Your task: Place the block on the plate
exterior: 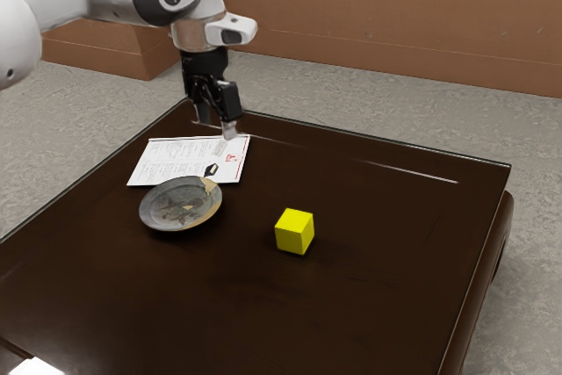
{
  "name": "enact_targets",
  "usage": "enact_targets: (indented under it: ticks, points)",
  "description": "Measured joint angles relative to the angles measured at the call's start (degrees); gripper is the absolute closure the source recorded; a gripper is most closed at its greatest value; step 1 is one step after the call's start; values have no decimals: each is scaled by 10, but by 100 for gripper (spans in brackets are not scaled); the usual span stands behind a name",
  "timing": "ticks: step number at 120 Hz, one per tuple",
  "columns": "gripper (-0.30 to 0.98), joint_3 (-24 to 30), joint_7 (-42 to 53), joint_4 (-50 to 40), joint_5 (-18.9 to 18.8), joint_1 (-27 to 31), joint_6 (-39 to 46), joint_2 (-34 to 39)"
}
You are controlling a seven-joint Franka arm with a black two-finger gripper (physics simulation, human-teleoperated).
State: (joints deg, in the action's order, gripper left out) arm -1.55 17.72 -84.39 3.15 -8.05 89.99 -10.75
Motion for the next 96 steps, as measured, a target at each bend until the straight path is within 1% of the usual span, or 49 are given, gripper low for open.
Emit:
enact_targets:
  ticks: [28,43,53,66,82,96]
  points:
    - [0,-3,62,-8,-2,-14,18,-1]
    - [0,-2,82,-9,-1,-16,44,-32]
    - [0,-3,76,-9,-1,-26,59,-55]
    - [0,-3,64,-9,0,-32,71,-62]
    - [0,-3,29,-8,4,-56,80,-72]
    - [0,-4,-6,-7,15,-61,88,-87]
